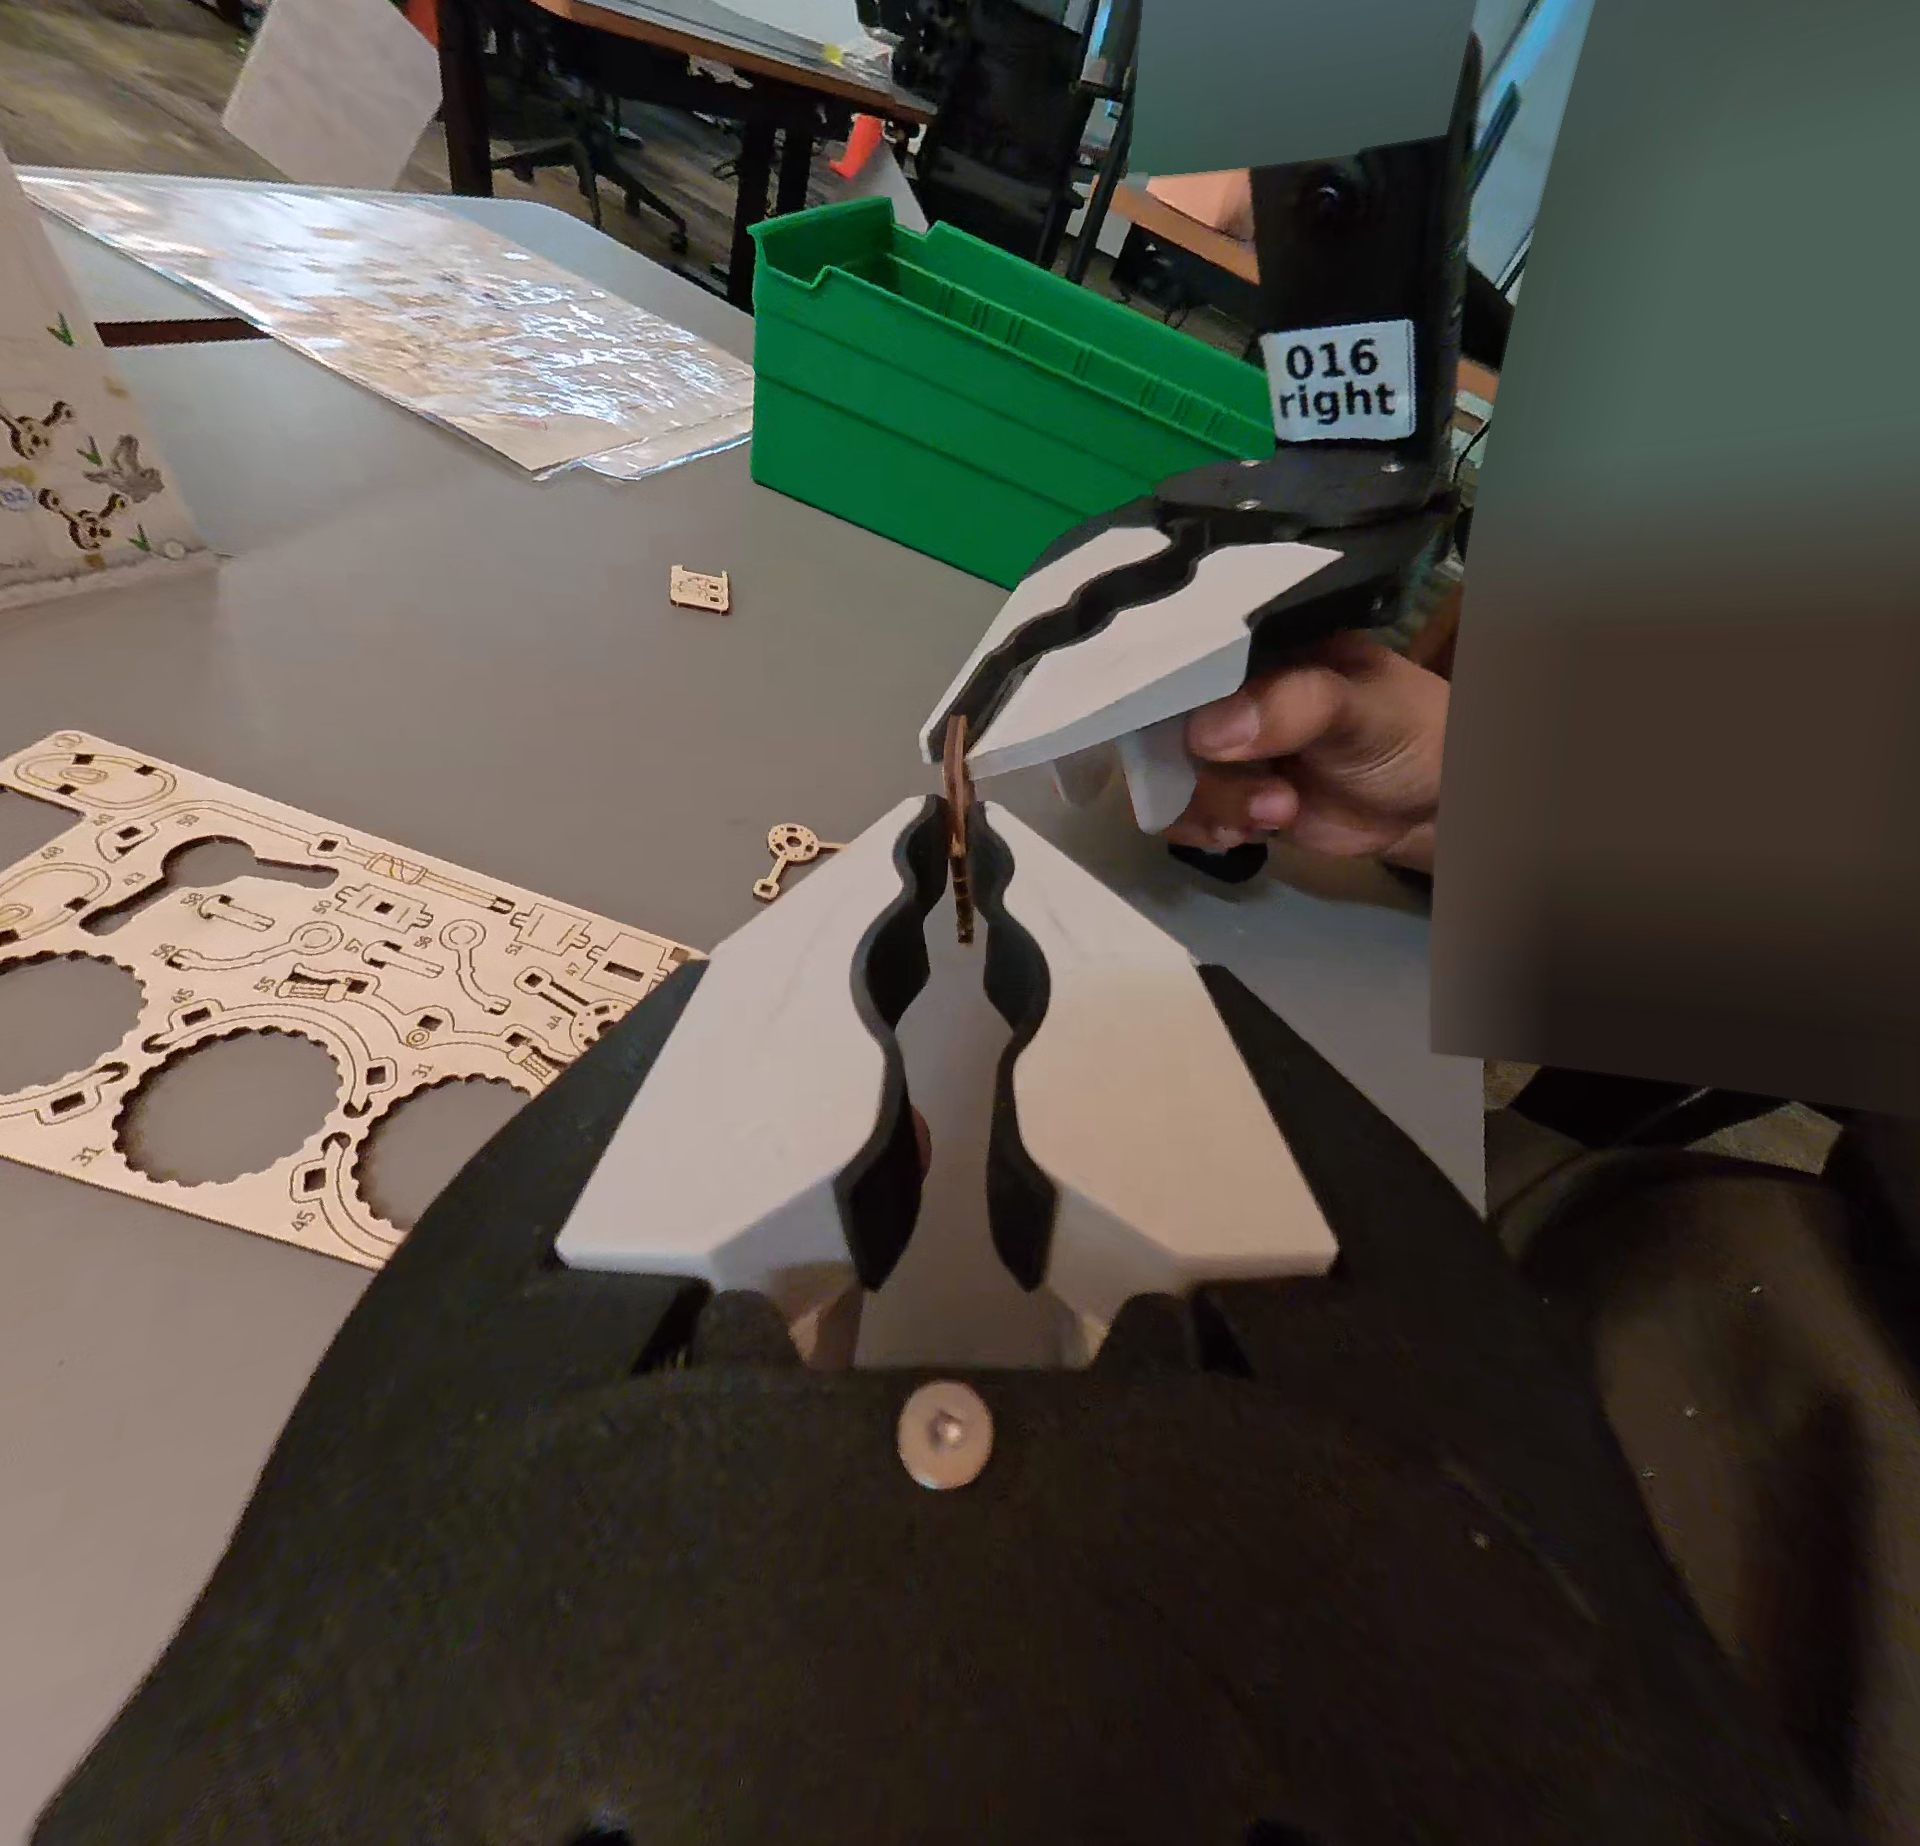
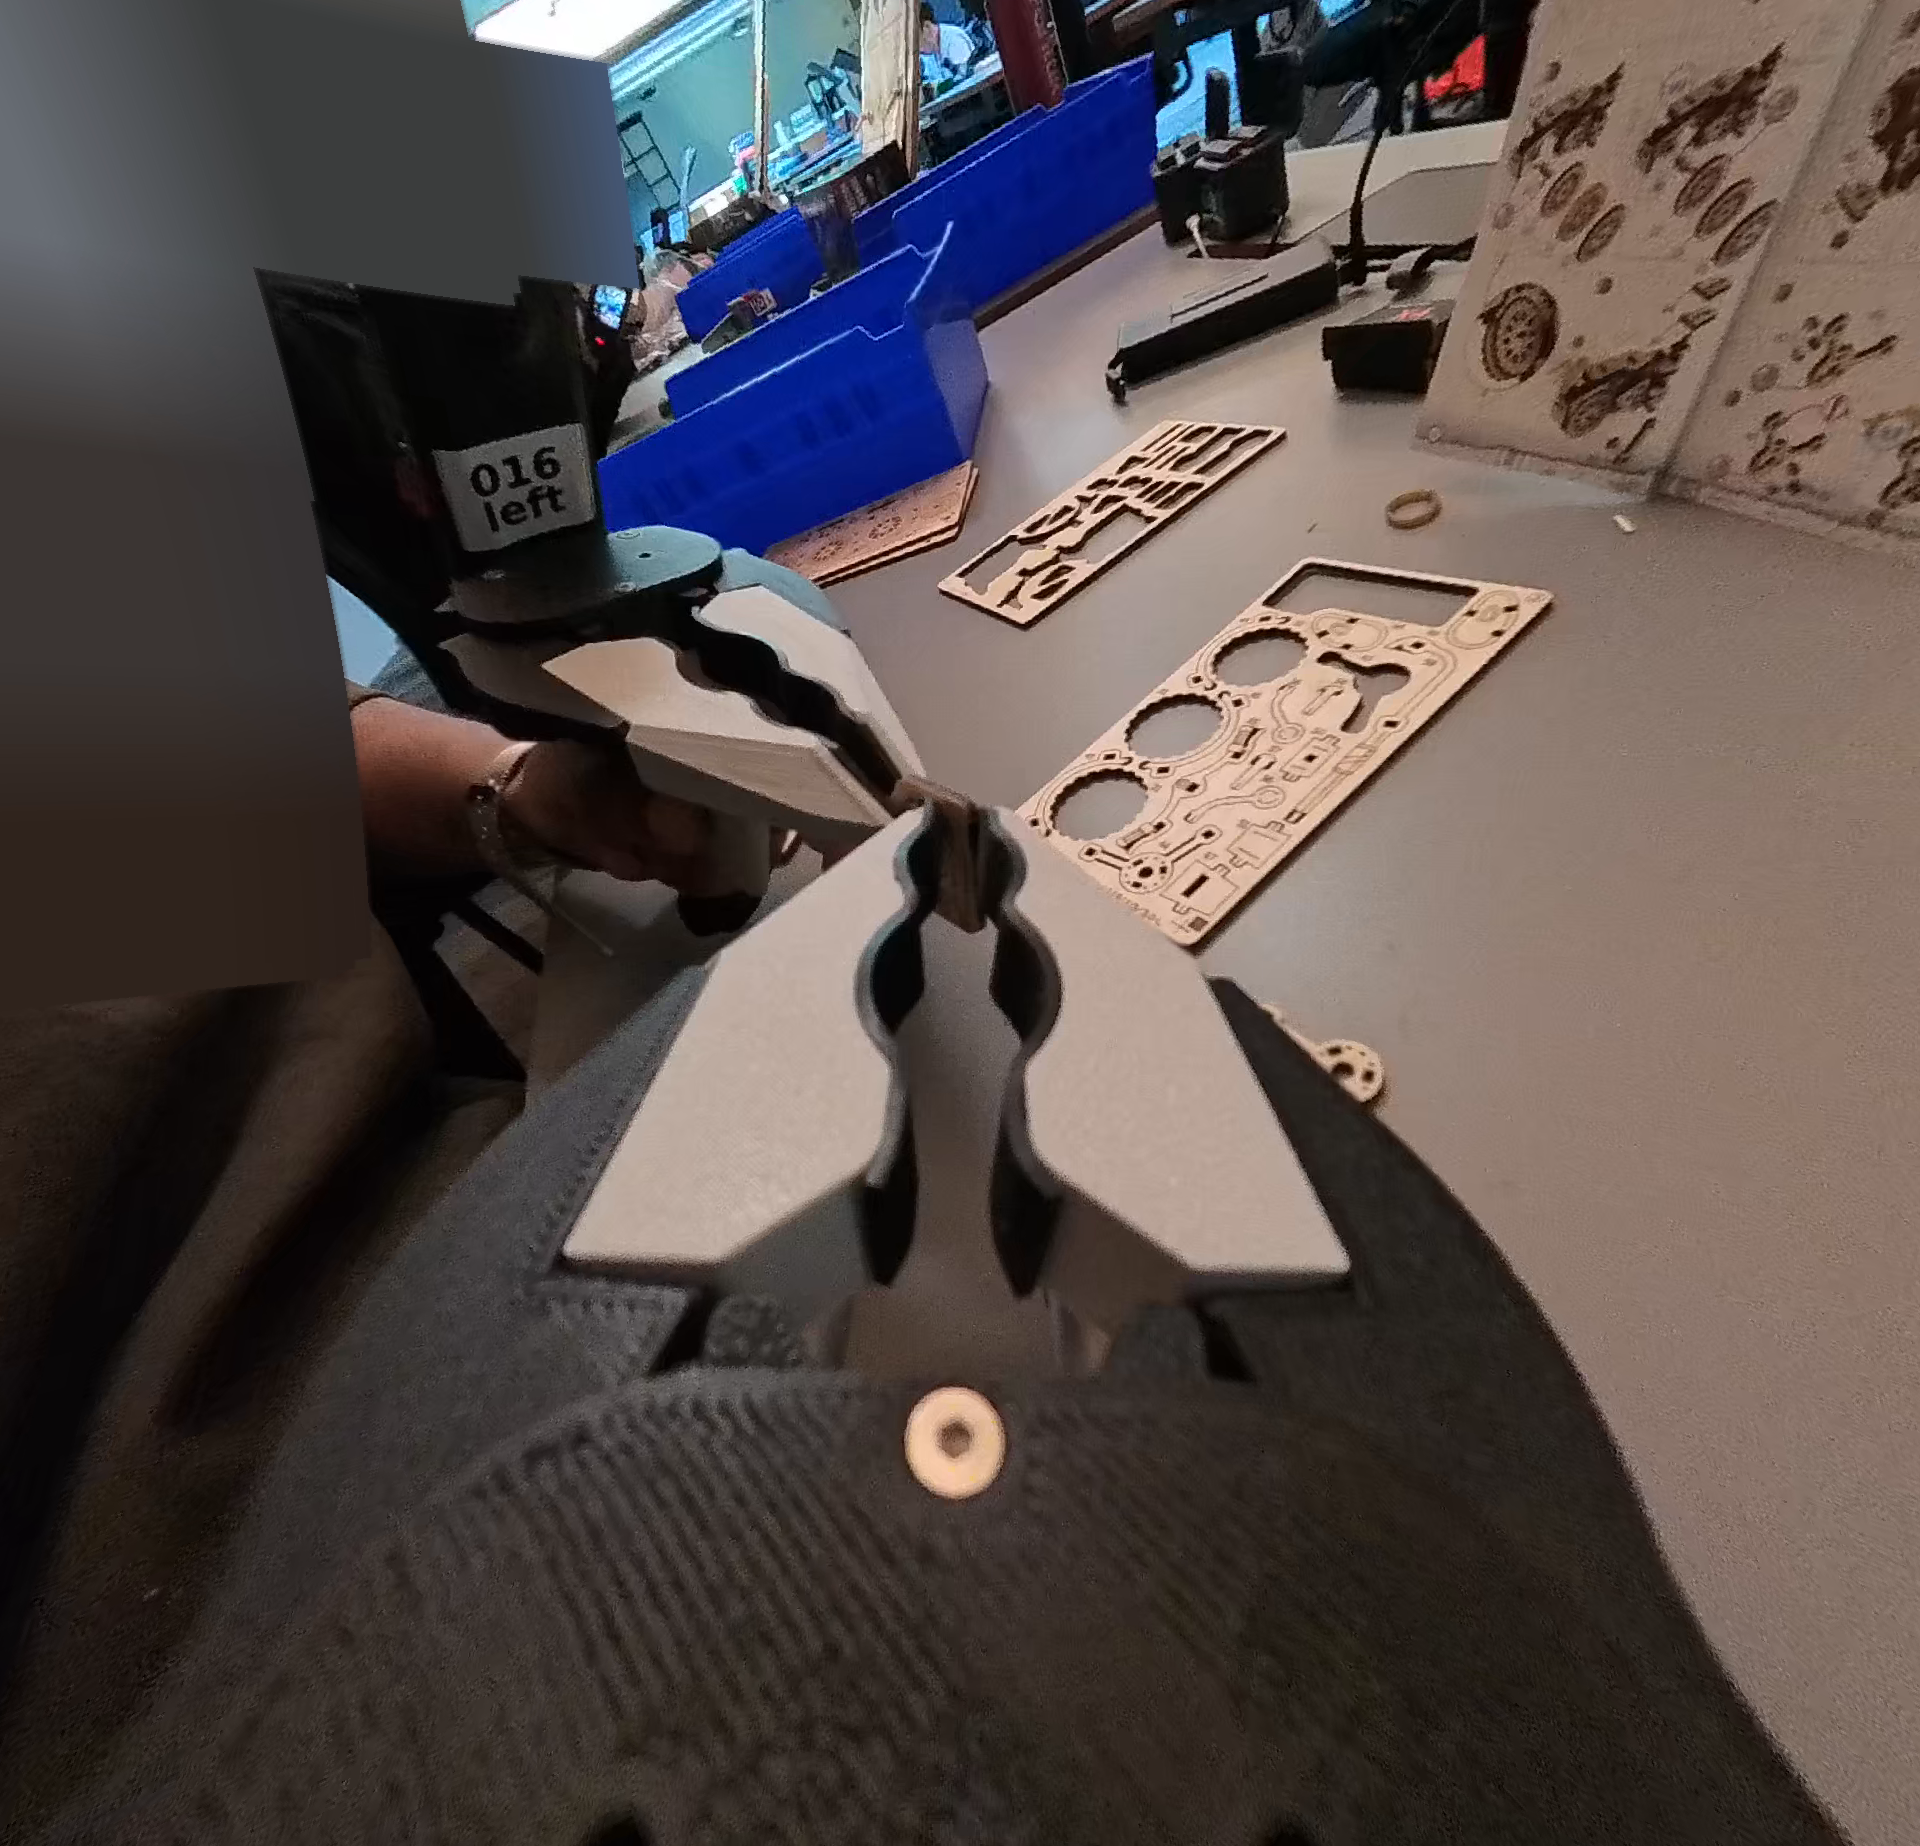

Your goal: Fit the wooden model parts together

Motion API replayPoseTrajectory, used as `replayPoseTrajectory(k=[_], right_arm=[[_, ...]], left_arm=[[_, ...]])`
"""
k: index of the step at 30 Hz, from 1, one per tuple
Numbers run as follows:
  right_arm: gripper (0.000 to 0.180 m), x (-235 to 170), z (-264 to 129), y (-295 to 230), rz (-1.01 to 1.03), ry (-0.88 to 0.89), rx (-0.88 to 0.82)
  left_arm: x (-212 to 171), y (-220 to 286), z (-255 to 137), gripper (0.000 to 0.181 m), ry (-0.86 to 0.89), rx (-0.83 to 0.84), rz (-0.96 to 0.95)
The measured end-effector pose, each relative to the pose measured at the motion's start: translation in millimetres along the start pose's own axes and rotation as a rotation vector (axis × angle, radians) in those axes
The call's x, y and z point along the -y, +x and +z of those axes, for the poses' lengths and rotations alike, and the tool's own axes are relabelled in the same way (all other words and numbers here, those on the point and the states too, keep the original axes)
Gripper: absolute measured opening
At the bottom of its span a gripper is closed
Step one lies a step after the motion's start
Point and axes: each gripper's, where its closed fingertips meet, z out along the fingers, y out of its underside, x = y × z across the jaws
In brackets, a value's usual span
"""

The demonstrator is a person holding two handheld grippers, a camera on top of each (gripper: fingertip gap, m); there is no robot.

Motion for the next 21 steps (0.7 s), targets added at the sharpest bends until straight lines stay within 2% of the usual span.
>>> replayPoseTrajectory(k=[5,11,13,17,21], right_arm=[[0.005,0.7,0.9,0.2,-0.075,-0.012,-0.044],[0.009,12.7,-1.2,-5.5,-0.198,0.080,-0.022],[0.032,20.2,-3.8,-3.5,-0.254,0.129,-0.065],[0.036,26.2,-8.7,-6.4,-0.351,0.169,-0.079],[0.034,20.1,-6.5,-8.6,-0.357,0.155,-0.036]], left_arm=[[-0.4,-1.9,-0.2,0.002,0.000,-0.007,0.004],[10.7,1.4,-6.3,0.001,0.044,-0.003,0.132],[9.8,-1.9,-7.9,0.001,0.043,0.038,0.255],[9.5,-6.9,-10.9,0.002,0.047,0.160,0.634],[9.0,1.4,-11.4,0.002,0.069,0.184,0.800]])
